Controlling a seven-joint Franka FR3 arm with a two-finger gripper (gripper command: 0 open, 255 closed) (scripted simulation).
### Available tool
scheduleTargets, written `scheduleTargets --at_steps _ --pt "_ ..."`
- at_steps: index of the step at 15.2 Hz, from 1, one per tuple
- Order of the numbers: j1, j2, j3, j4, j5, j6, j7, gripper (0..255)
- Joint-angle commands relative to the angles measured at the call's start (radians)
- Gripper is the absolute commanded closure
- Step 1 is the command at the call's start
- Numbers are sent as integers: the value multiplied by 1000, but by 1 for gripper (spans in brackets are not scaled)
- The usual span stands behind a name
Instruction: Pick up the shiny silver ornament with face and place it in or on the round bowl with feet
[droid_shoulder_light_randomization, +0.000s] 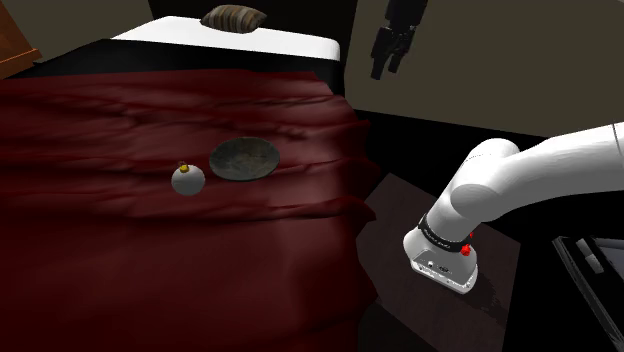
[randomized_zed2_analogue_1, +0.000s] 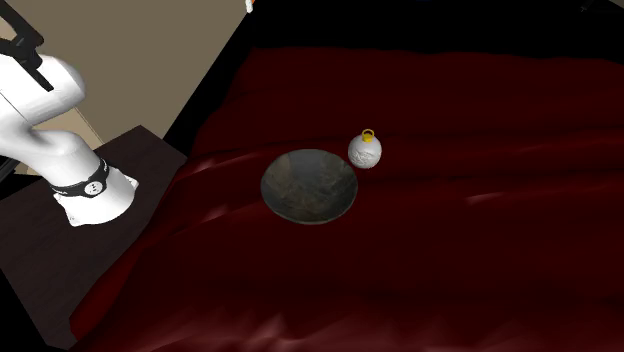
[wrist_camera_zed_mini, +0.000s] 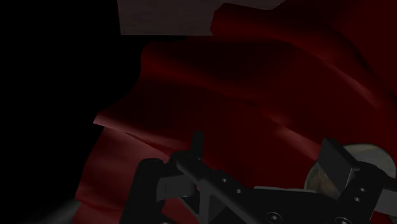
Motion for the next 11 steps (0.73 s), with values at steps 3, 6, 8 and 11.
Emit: scheduleTargets --at_steps 3,6,8,11 --pt "-2 2 28 -38 51 30 76 0" --pt "-1 15 73 -87 130 83 187 0" --pt "2 30 103 -114 183 123 259 0" --pt "8 62 149 -145 264 191 363 0"
